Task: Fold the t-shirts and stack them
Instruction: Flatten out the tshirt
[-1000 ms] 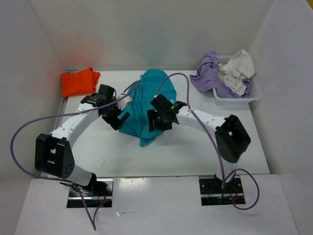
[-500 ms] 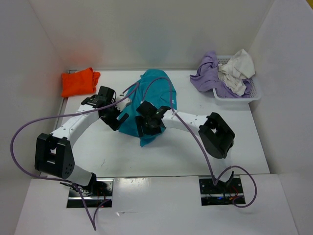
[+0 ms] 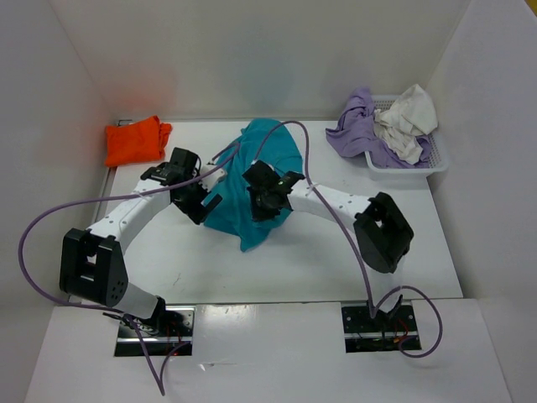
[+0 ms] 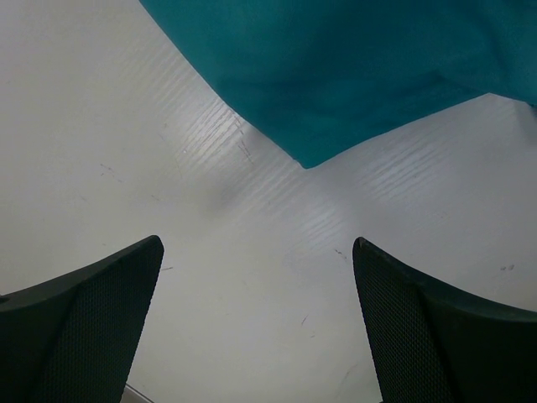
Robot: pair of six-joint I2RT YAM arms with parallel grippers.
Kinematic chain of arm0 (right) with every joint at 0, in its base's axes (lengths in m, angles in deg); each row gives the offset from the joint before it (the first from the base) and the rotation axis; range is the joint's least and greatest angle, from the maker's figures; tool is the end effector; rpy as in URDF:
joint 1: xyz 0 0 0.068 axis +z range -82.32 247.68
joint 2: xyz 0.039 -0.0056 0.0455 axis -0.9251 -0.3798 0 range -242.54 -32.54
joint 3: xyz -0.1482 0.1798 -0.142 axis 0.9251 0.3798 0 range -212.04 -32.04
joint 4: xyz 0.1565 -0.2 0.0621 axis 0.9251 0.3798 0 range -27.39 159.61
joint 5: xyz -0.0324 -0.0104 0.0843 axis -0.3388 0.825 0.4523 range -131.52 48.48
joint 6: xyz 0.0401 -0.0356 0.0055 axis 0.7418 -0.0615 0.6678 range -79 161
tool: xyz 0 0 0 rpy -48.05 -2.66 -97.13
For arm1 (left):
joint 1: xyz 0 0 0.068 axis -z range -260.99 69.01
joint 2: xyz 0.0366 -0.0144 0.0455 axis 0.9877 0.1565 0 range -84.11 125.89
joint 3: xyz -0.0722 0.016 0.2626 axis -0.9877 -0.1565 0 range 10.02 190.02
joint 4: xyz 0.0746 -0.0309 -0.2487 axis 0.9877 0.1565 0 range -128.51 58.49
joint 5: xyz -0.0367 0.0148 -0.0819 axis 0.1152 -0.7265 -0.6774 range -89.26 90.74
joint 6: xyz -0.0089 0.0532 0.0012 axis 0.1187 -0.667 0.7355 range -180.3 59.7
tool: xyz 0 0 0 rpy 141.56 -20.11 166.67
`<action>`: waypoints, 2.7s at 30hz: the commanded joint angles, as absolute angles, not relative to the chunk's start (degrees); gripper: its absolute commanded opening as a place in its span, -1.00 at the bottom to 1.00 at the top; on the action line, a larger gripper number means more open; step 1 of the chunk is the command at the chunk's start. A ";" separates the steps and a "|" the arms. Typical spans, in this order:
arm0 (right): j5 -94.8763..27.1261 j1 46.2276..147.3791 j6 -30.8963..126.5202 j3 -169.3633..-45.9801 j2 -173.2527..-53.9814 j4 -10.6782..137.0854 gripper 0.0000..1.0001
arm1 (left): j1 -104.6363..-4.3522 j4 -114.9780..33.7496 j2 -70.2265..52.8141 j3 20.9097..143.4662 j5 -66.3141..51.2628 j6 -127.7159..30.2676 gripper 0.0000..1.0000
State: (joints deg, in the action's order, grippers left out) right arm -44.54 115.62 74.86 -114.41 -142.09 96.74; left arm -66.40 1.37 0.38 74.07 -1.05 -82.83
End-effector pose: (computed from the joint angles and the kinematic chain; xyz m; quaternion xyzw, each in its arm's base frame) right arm 0.2736 0.3004 0.2077 -0.1122 0.9620 0.1429 0.2039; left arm 0.2895 -0.0765 0.2516 0.3114 0.9150 0.0027 0.2565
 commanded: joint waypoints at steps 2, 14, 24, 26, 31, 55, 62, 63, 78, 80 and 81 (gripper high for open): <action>-46.61 113.91 75.71 -112.55 -130.99 99.87 -1.00 | -62.90 2.79 0.17 77.34 -4.36 -84.56 1.00; -44.85 84.67 69.48 -98.75 -105.68 109.09 -1.00 | -40.31 1.05 10.01 78.93 -0.59 -85.09 1.00; -43.63 82.00 68.59 -99.80 -104.00 109.63 -1.00 | -35.55 -4.67 18.62 75.33 8.45 -85.09 1.00; -43.63 81.48 68.59 -100.32 -103.38 110.16 -1.00 | -35.55 -3.54 18.63 74.71 7.69 -85.09 1.00; -43.63 77.71 66.14 -100.33 -103.38 110.68 -1.00 | -35.55 -2.39 19.68 72.25 2.32 -85.62 0.85; -47.76 69.52 57.35 -141.98 -103.56 116.84 -1.00 | -67.54 5.17 -7.46 104.93 25.87 -99.59 -1.00; -42.67 72.60 55.68 -141.03 -103.72 116.31 -1.00 | -69.56 9.83 -7.47 108.38 26.49 -101.61 -1.00; -41.79 72.60 55.15 -141.02 -104.51 116.31 -1.00 | -69.57 9.83 -6.78 107.76 25.97 -101.61 -1.00; -32.81 72.60 54.63 -140.25 -120.78 113.68 -1.00 | -68.95 21.33 5.71 101.98 -1.35 -110.21 -0.91; -32.29 72.60 54.62 -136.29 -120.16 113.67 -1.00 | -68.95 26.06 6.24 100.99 -7.84 -113.82 -0.91; -31.77 72.60 54.10 -134.27 -119.03 113.67 -1.00 | -68.95 27.74 6.24 100.99 -9.27 -114.44 -0.91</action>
